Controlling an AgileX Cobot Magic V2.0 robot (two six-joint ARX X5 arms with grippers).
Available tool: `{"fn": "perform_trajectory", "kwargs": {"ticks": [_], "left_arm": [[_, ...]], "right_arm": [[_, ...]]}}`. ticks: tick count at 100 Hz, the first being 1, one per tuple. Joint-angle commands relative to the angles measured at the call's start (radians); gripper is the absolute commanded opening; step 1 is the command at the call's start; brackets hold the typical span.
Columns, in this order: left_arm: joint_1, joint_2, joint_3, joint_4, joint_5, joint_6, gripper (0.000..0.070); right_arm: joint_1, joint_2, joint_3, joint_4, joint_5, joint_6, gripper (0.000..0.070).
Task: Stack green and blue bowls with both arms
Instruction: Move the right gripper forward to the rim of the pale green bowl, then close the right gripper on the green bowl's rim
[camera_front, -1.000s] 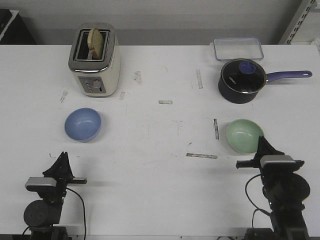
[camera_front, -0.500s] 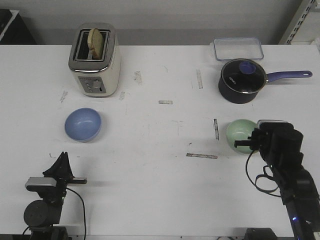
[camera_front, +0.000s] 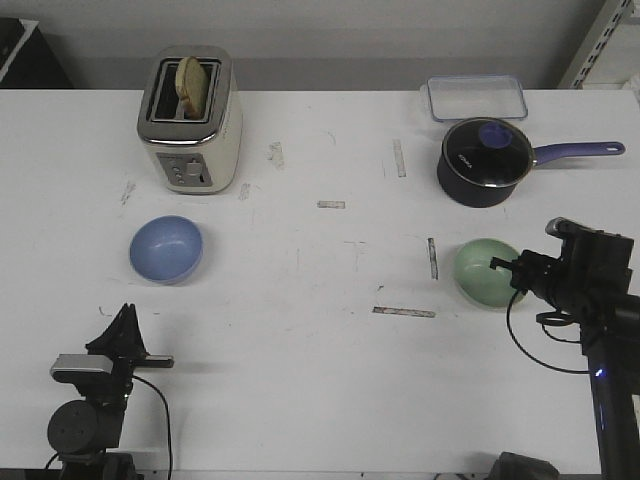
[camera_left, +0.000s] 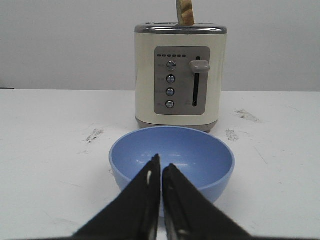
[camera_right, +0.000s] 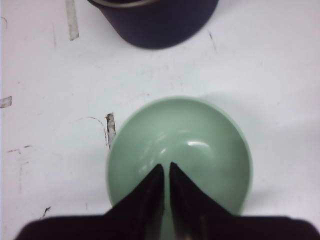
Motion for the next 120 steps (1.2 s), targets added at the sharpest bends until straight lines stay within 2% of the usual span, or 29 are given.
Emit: {"fn": "perform_trajectory", "kwargs": {"ticks": [1, 7, 14, 20, 43, 52, 56, 108, 113, 120], "left_arm": [[0.000, -0.002, -0.022, 0.012, 0.000, 0.011, 0.0001], [0.000, -0.002, -0.022, 0.012, 0.000, 0.011, 0.0001], [0.000, -0.002, -0.022, 0.012, 0.000, 0.011, 0.0001], [0.000, -0.002, -0.022, 0.012, 0.000, 0.011, 0.0001], [0.000, -0.002, -0.022, 0.012, 0.000, 0.011, 0.0001], [0.000, -0.002, -0.022, 0.012, 0.000, 0.011, 0.0001], [0.000, -0.002, -0.022, 0.012, 0.000, 0.011, 0.0001], [0.000, -0.002, -0.022, 0.012, 0.000, 0.011, 0.0001], [0.000, -0.002, -0.022, 0.012, 0.000, 0.011, 0.0001], [0.000, -0.002, -0.022, 0.012, 0.000, 0.011, 0.0001]], "right_arm": [[-0.034, 0.023, 0.021, -0.002, -0.008, -0.005, 0.0193], [-0.066, 0.031, 0.021, -0.005, -0.009, -0.030, 0.0314], [-0.100, 0.036, 0.021, -0.012, -0.009, -0.038, 0.0394], [-0.124, 0.036, 0.021, -0.020, -0.009, -0.038, 0.0428], [-0.174, 0.044, 0.019, -0.018, -0.009, -0.040, 0.0439], [-0.174, 0.064, 0.018, -0.019, -0.009, -0.040, 0.0528], [-0.174, 0.076, 0.016, -0.019, -0.009, -0.040, 0.0546], [-0.105, 0.318, 0.014, 0.012, -0.007, -0.042, 0.0534], [-0.102, 0.333, 0.014, 0.020, -0.003, -0.043, 0.0488], [-0.101, 0.343, 0.014, 0.035, 0.002, -0.042, 0.0341]]}}
